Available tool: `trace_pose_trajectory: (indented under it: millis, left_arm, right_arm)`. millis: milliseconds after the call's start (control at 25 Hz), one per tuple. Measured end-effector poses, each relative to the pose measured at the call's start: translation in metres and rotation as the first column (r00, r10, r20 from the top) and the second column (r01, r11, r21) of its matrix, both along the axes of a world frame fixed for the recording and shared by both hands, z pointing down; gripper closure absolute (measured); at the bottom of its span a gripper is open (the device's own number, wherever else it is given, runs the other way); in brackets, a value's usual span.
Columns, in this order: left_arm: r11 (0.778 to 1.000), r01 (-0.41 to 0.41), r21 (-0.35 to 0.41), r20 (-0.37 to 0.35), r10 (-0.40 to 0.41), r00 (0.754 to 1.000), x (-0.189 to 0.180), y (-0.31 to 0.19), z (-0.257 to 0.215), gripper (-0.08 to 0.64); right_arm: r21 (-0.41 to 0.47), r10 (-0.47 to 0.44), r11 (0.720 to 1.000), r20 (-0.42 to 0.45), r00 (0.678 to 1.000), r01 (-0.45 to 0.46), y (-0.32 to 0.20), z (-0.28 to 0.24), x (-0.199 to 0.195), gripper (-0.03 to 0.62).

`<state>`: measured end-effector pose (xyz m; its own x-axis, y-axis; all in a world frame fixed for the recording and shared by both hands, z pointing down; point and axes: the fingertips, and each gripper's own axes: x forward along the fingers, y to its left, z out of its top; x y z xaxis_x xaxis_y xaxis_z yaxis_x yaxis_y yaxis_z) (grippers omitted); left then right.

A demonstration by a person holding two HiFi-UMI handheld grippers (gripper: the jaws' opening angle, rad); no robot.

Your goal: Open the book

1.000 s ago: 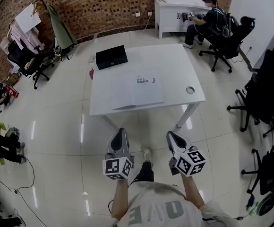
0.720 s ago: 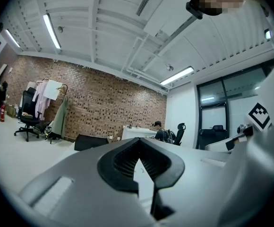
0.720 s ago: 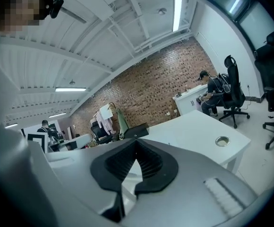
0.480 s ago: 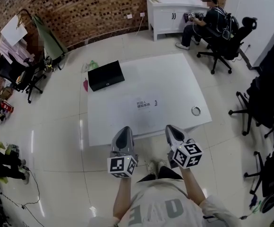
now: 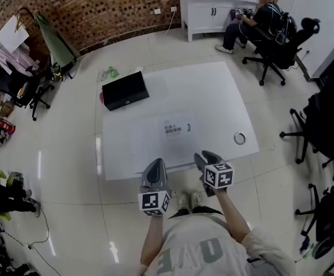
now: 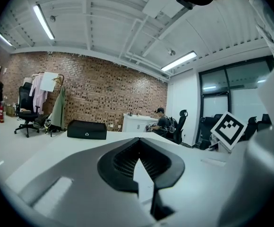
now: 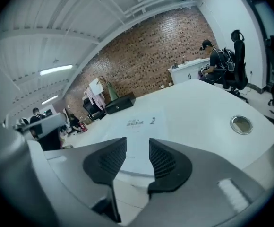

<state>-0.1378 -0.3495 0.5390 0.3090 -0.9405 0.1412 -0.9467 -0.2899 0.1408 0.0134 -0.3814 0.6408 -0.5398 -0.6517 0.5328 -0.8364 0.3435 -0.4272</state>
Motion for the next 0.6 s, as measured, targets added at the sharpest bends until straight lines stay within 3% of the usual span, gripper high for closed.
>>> trace_pose_trajectory:
  millis: [120,280,440,600]
  left_arm:
    - [1.0,0.008,-0.025,0.011,-0.008,1.0,-0.002,-0.003,0.01,0.543]
    - [0.998,0.027,-0.051,0.015,-0.027,1.0,-0.007,-0.001,0.017,0.544]
    - [0.998,0.03,-0.054,0.026,-0.028,0.999,-0.008,-0.001,0.019,0.543]
    - [0.998,0.027,-0.049,0.031,-0.025,0.999,-0.008,0.001,0.019,0.545]
  right_arm:
    - [-0.059,0.037,0.997,-0.082,0.996,-0.042,-0.012,0.032,0.014,0.451]
    - [-0.137,0.047,0.989,-0.117,0.992,-0.063,-0.011,0.057,0.021,0.451]
    - [-0.143,0.08,0.985,-0.129,0.988,-0.098,-0.012,0.065,0.026,0.504]
    - [-0.151,0.083,0.983,-0.15,0.985,-0.105,-0.014,0.07,0.026,0.51]
